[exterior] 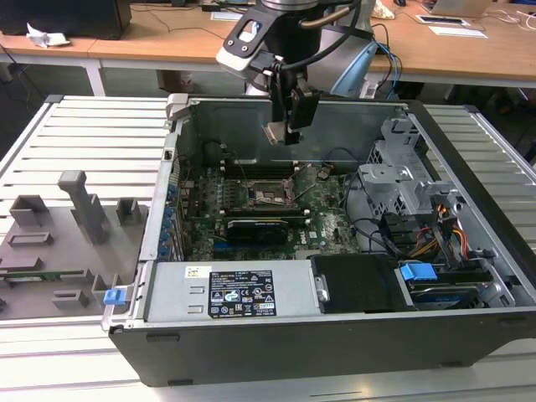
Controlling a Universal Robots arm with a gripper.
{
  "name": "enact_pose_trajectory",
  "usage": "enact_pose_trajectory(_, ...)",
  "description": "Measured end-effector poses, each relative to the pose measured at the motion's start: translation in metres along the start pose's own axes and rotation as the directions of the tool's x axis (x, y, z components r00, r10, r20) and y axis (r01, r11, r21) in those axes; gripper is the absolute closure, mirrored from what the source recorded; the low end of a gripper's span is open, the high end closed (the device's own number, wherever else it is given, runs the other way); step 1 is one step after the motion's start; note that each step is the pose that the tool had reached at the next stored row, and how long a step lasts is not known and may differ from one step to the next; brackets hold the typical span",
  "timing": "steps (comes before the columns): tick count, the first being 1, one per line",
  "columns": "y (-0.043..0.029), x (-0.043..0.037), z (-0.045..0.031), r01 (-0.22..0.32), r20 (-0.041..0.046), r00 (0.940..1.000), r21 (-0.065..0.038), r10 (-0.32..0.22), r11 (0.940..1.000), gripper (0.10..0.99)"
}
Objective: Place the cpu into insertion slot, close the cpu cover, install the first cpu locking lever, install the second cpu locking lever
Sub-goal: 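Place the cpu into insertion slot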
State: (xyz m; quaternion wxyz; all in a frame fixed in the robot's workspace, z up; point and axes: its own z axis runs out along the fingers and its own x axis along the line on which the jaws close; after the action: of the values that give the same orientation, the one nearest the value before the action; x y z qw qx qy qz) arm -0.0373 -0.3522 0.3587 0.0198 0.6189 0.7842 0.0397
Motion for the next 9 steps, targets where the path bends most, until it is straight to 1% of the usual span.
enact_pose_trajectory(9, 0.0002, 0.0014, 0.0010, -0.048, 0.0041, 0.9989, -0.001, 0.048, 0.9989, 0.549)
